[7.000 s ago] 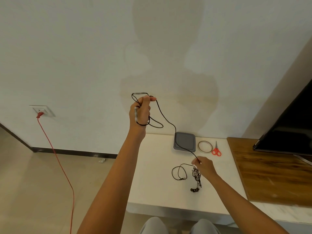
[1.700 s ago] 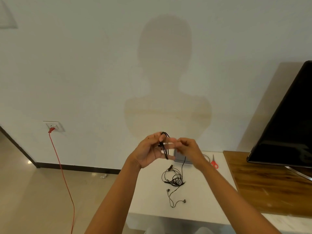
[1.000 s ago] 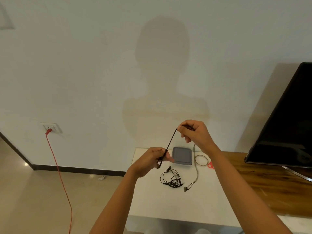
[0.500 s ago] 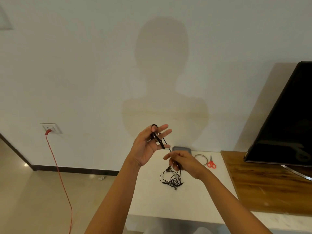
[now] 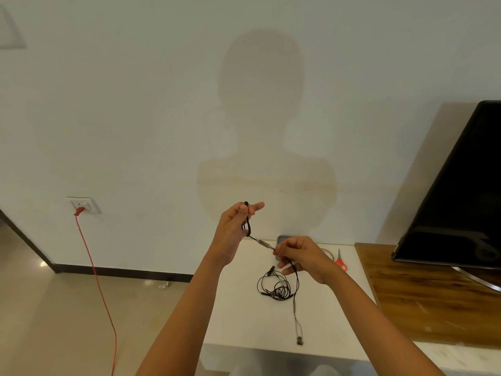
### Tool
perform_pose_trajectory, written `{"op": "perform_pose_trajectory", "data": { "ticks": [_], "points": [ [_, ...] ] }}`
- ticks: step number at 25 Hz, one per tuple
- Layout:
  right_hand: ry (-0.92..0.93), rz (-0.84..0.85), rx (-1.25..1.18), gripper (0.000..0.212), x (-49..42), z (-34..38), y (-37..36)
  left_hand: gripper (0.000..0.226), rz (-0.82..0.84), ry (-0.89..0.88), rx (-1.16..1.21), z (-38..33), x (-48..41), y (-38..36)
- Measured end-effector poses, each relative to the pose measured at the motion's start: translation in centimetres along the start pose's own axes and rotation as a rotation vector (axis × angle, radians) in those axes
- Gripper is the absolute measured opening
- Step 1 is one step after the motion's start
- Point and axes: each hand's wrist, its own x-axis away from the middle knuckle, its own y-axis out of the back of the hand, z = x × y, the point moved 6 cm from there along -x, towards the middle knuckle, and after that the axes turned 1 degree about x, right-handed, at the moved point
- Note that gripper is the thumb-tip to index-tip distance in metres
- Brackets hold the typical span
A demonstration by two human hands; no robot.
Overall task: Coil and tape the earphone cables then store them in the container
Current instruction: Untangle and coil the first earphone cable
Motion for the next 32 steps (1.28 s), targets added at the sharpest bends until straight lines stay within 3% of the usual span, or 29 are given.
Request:
{"op": "perform_pose_trajectory", "data": {
  "ticks": [8, 12, 15, 22, 28, 32],
  "points": [
    [0.021, 0.077, 0.191, 0.027, 0.0, 1.0, -0.6, 0.03, 0.077, -0.022, -0.362, 0.3, 0.2, -0.8],
    [0.009, 0.1, 0.202, 0.018, 0.1, 1.4, -0.5, 0.027, 0.13, -0.037, -0.57, 0.8, 0.4, -0.7],
    [0.008, 0.096, 0.17, 0.008, -0.1, 1.3, 0.0, 0.027, 0.134, -0.046, -0.623, 1.1, 0.4, -0.3],
    [0.007, 0.117, 0.275, 0.02, -0.2, 0.6, -0.1, 0.031, 0.172, -0.144, -0.687, -0.3, 0.2, -0.8],
    [0.013, 0.083, 0.208, 0.019, 0.3, -0.3, 1.3, 0.029, 0.158, -0.1, -1.054, -0.5, -1.4, 1.1],
    [-0.033, 0.03, 0.153, 0.011, 0.5, -1.6, 3.7, 0.03, 0.096, -0.073, -1.175, -0.9, -1.9, 3.8]
  ]
}}
